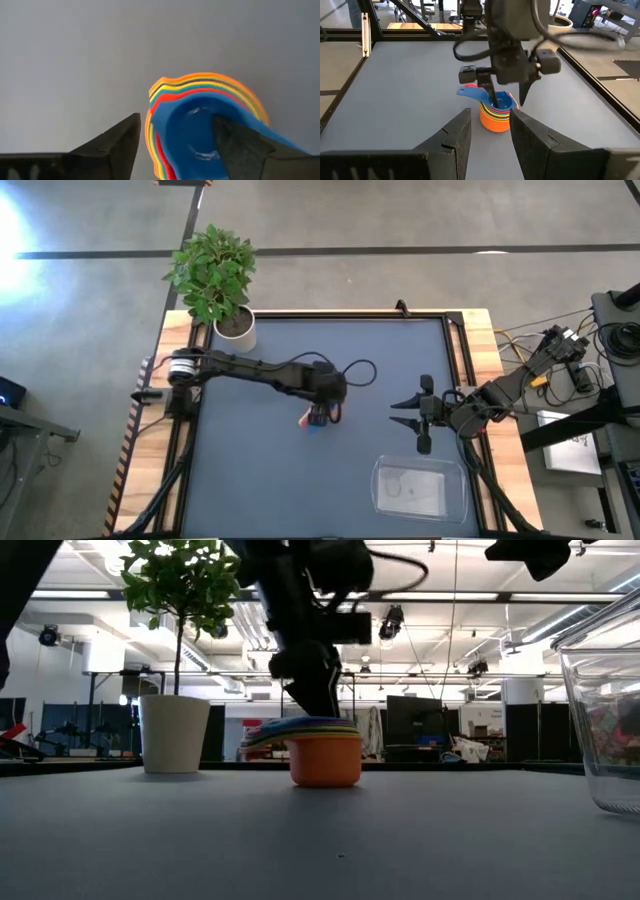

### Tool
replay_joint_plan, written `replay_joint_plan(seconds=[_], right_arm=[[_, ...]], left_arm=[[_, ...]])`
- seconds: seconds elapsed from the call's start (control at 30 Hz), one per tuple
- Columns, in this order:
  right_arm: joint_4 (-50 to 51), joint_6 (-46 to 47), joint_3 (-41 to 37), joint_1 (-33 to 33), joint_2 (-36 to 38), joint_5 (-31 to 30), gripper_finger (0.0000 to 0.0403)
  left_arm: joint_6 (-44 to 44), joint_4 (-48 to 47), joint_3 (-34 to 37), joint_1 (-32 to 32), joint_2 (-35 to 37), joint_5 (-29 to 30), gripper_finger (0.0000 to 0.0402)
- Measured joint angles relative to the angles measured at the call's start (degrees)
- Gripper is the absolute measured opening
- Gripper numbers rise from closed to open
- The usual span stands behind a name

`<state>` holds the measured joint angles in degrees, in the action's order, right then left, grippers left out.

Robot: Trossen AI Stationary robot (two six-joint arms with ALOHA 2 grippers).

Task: Nest measuring cups in basket
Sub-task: Put the stack of measuring cups into the bin

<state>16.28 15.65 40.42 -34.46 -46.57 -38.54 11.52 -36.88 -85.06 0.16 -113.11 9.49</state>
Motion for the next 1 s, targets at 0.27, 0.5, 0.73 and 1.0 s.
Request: replay_joint_plan(seconds=[0.27,0.5,0.73,1.0], right_arm=[[0.2,-0.2,0.0,0.0,0.0,0.0,0.0123],[0.3,-0.7,0.0,0.0,0.1,1.1,0.0123],[0.3,-0.9,0.0,0.0,0.1,1.5,0.0123],[0.3,-0.7,0.0,0.0,0.1,3.1,0.0123]], left_arm=[[-8.3,-12.4,-11.7,0.8,-8.5,-0.1,0.0169],[-24.5,-15.5,-16.1,2.7,-11.3,-0.6,0.0129],[-40.0,-18.2,-15.8,4.7,-11.3,-3.0,0.0066],[-41.8,-18.4,-16.1,4.1,-10.3,-2.4,0.0079]])
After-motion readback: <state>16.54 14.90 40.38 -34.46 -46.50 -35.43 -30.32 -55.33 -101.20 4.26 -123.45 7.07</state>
